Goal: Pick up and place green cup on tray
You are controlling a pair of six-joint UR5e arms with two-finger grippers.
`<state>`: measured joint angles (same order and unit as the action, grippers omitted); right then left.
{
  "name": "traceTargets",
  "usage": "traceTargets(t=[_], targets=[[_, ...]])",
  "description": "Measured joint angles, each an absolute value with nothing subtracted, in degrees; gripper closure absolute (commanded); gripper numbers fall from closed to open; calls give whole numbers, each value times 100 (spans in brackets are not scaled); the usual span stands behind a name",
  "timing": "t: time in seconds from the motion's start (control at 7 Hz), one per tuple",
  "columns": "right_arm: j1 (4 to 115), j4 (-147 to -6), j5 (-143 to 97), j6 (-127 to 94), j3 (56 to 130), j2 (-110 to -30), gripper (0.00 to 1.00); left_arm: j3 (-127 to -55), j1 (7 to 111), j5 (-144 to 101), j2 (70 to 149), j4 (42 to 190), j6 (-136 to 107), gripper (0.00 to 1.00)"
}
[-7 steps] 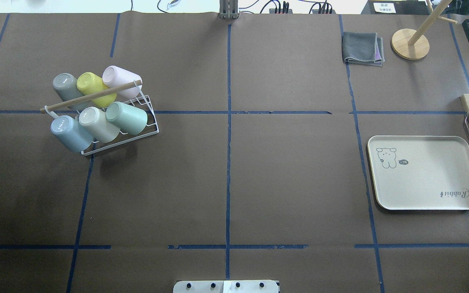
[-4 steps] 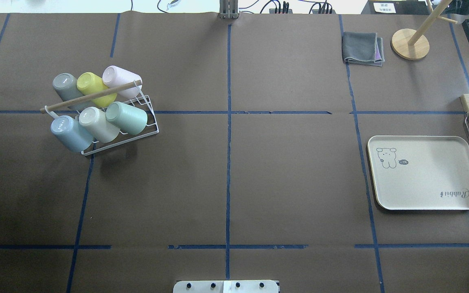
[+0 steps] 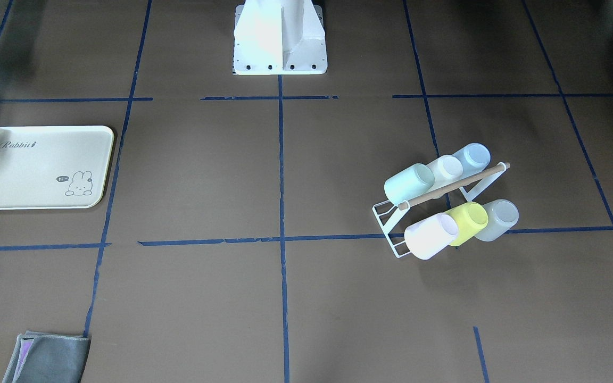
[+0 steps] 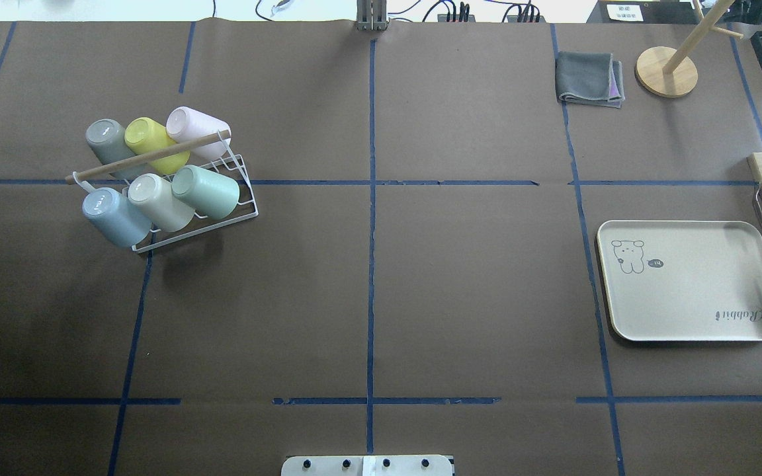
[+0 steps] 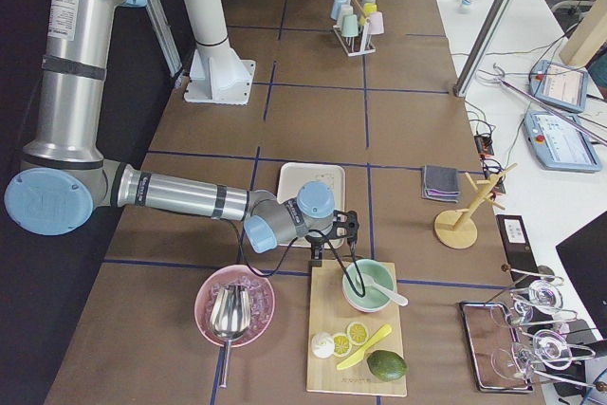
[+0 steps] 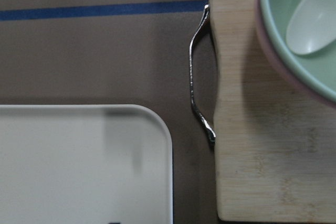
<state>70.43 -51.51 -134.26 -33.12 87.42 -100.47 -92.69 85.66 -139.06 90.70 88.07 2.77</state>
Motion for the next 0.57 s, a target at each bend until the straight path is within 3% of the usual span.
traceTargets(t=[0.57], targets=[[6445, -4895, -13178, -3899, 8662, -10042, 29, -9266, 8492, -13905, 9087, 8863, -151, 0]])
